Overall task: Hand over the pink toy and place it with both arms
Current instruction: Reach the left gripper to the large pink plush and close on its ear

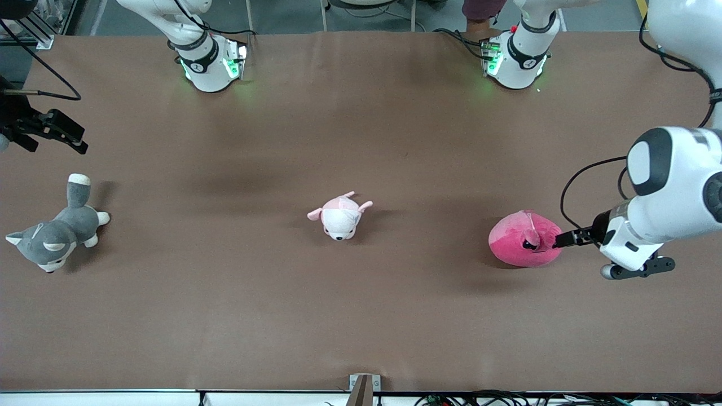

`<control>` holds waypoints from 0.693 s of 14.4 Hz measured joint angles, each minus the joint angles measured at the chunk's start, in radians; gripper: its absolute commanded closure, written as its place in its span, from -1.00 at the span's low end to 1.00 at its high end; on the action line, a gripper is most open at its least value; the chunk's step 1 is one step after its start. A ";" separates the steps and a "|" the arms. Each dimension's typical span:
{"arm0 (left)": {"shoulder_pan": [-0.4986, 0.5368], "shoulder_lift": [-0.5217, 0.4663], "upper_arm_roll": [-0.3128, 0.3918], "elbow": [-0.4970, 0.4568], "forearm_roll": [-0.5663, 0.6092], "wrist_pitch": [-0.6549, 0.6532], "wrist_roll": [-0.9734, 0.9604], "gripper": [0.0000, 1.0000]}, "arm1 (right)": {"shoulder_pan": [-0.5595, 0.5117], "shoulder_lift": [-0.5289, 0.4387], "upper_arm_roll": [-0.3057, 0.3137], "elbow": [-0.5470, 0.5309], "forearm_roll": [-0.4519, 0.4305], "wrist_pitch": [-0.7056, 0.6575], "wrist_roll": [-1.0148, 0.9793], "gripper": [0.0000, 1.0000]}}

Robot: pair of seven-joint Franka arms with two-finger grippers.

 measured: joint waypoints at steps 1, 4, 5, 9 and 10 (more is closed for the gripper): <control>0.004 0.002 0.000 -0.018 -0.003 0.023 -0.008 -0.99 | 0.000 0.000 0.000 0.000 0.000 0.000 0.000 -1.00; 0.005 0.001 -0.007 -0.029 -0.034 0.033 -0.049 -0.97 | 0.000 0.000 0.000 0.000 0.000 0.000 0.000 -1.00; 0.005 0.001 -0.008 -0.030 -0.058 0.033 -0.055 -0.94 | 0.000 0.000 0.000 0.000 0.000 0.000 0.000 -1.00; 0.005 0.001 -0.008 -0.053 -0.086 0.033 -0.057 -0.52 | 0.000 0.000 0.000 0.000 0.000 0.000 0.000 -1.00; 0.005 0.001 -0.008 -0.058 -0.086 0.031 -0.057 -0.31 | 0.000 0.000 0.000 0.000 0.000 0.000 0.000 -1.00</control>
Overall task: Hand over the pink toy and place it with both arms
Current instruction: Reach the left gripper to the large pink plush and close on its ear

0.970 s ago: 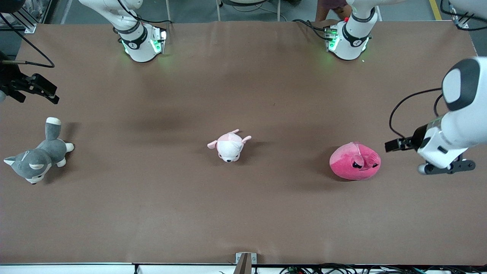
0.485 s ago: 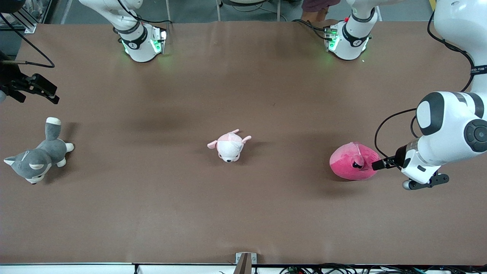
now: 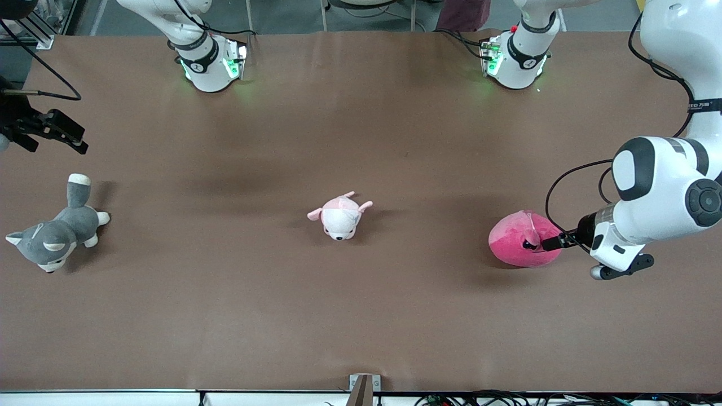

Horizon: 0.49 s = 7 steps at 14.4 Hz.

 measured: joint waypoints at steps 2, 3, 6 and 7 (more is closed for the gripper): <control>0.000 0.000 0.000 -0.004 0.000 -0.008 -0.001 0.42 | 0.000 0.000 0.000 0.000 0.000 -0.002 0.000 -1.00; 0.000 0.000 0.000 -0.006 0.000 -0.010 -0.001 0.71 | 0.000 0.000 0.000 0.000 0.000 -0.006 0.000 -1.00; 0.000 0.000 0.000 -0.009 0.000 -0.015 -0.001 0.98 | 0.000 0.000 0.000 0.000 0.000 -0.009 0.000 -1.00; 0.000 0.000 0.000 -0.009 0.000 -0.015 -0.001 1.00 | 0.000 0.000 0.000 0.000 0.000 -0.009 0.000 -1.00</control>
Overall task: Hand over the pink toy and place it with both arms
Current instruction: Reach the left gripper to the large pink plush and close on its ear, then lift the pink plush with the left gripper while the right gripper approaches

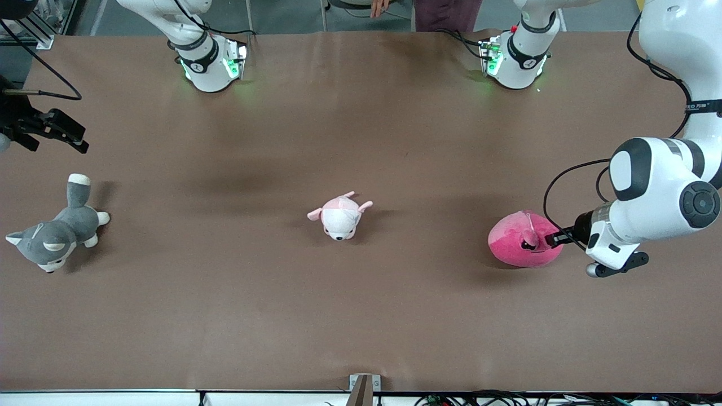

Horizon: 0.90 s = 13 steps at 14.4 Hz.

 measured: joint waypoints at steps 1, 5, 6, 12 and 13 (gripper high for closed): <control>0.000 0.000 0.000 0.000 0.000 0.000 0.000 1.00 | 0.000 0.000 0.000 0.000 0.000 0.000 0.000 -1.00; -0.001 -0.016 -0.016 0.018 -0.002 0.000 0.000 1.00 | 0.000 0.000 0.000 0.000 0.000 -0.001 0.000 -1.00; -0.001 -0.026 -0.029 0.030 -0.002 -0.001 0.000 1.00 | 0.000 0.000 0.000 0.000 0.000 -0.001 0.000 -1.00; -0.006 -0.092 -0.207 0.130 -0.055 -0.093 -0.171 1.00 | 0.000 0.000 0.001 0.000 0.000 -0.004 0.000 -1.00; -0.008 -0.096 -0.248 0.155 -0.056 -0.111 -0.216 0.99 | 0.000 0.000 0.002 -0.001 0.001 -0.009 0.000 -1.00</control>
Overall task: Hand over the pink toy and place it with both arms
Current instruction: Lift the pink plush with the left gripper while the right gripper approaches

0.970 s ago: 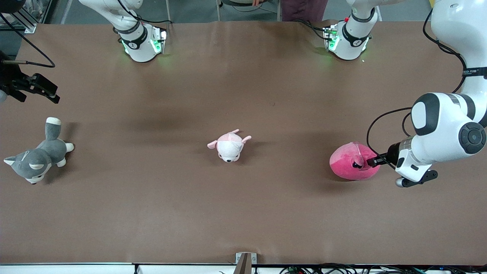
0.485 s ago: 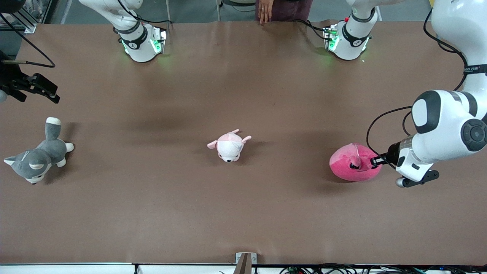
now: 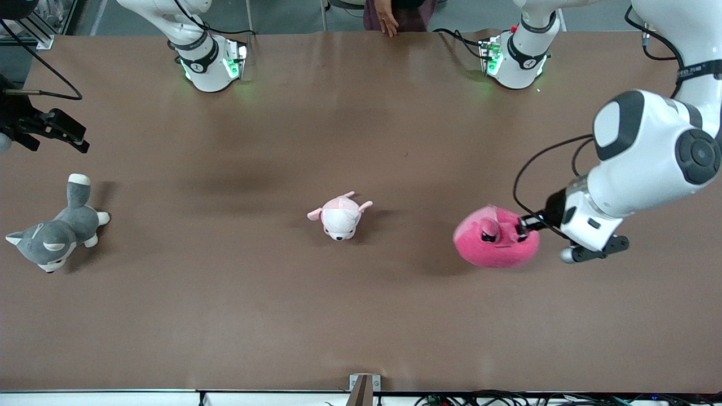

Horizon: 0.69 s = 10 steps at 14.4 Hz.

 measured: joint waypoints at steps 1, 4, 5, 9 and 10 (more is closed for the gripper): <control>-0.004 -0.001 -0.042 0.024 0.000 -0.009 -0.042 0.98 | 0.000 0.000 0.000 0.000 0.003 -0.009 0.000 -1.00; -0.016 -0.001 -0.161 0.077 -0.009 -0.012 -0.199 0.97 | -0.001 0.000 -0.001 0.000 0.115 -0.037 0.000 -0.99; -0.029 0.002 -0.188 0.097 -0.013 -0.012 -0.256 0.97 | -0.001 0.000 -0.002 0.000 0.158 -0.047 0.000 -0.97; -0.156 0.020 -0.204 0.158 -0.016 0.044 -0.433 0.98 | 0.006 0.001 0.008 0.003 0.310 -0.050 0.000 -0.65; -0.188 0.029 -0.204 0.159 -0.016 0.084 -0.478 0.98 | 0.016 0.002 0.011 0.003 0.345 -0.050 0.000 -0.64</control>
